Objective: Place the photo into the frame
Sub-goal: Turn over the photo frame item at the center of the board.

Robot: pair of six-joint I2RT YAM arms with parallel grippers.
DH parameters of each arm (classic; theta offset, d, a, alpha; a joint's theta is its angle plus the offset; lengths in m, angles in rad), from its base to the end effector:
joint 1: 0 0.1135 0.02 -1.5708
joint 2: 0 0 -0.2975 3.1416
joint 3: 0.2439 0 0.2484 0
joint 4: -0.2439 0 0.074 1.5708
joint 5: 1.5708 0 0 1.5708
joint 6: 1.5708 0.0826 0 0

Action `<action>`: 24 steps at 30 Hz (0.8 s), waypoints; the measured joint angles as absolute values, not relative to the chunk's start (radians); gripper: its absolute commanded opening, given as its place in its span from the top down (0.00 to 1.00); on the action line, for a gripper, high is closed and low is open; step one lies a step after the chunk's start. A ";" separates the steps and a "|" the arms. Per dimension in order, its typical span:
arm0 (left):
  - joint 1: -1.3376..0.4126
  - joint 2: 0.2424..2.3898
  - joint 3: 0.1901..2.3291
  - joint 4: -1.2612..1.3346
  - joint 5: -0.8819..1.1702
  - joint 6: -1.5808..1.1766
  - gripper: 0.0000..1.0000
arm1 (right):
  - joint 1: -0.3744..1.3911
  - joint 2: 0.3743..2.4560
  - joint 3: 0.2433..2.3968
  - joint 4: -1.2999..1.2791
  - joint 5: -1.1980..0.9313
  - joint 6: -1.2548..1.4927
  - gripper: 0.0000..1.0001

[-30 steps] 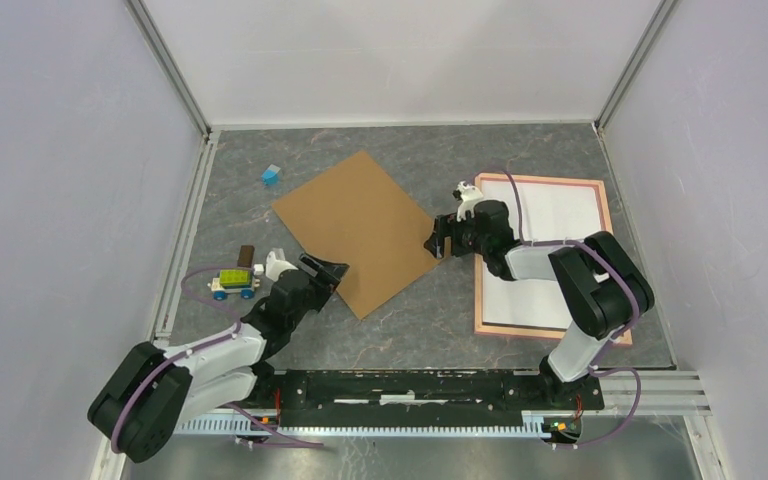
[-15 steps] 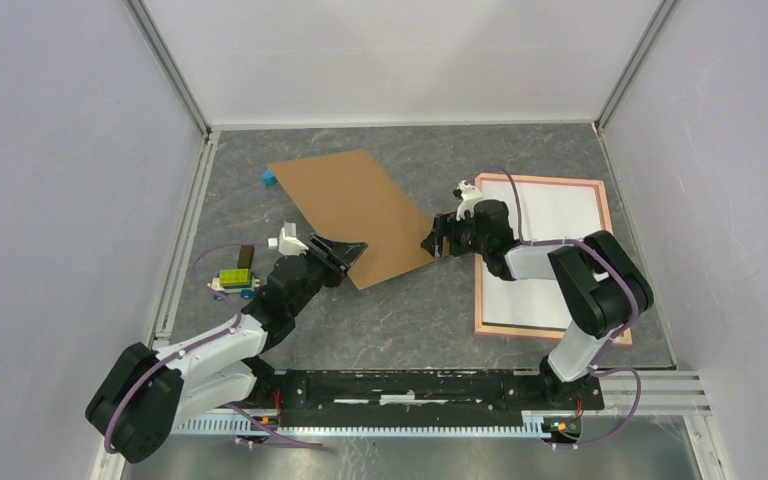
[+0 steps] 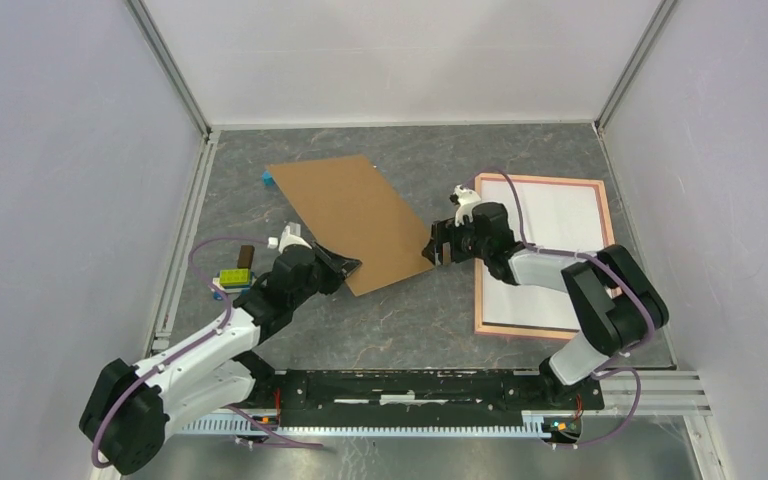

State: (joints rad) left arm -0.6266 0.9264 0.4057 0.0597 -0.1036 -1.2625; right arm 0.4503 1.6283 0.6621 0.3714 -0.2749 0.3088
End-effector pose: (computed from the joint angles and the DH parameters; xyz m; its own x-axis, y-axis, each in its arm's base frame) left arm 0.1833 -0.1221 0.2140 -0.5936 -0.7403 -0.3156 -0.1891 0.5095 -0.8394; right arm 0.3059 0.1728 0.1603 -0.6694 0.0013 -0.7429 -0.4386 0.8064 0.3966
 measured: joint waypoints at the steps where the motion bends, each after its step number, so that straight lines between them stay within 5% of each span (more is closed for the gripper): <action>1: -0.628 0.923 0.414 0.019 -0.103 -1.255 0.87 | 0.453 1.609 0.659 0.345 -0.262 0.294 0.04; 9: -0.630 0.867 0.527 -0.168 -0.101 -1.198 0.93 | 0.554 1.380 0.609 0.197 -0.142 0.163 0.02; 16: -0.630 0.836 0.566 -0.279 -0.090 -1.183 0.93 | 0.914 1.159 0.509 0.185 0.062 0.015 0.02; 24: -0.630 0.822 0.598 -0.344 -0.064 -1.179 0.91 | 1.290 1.290 0.574 0.194 0.531 -0.131 0.04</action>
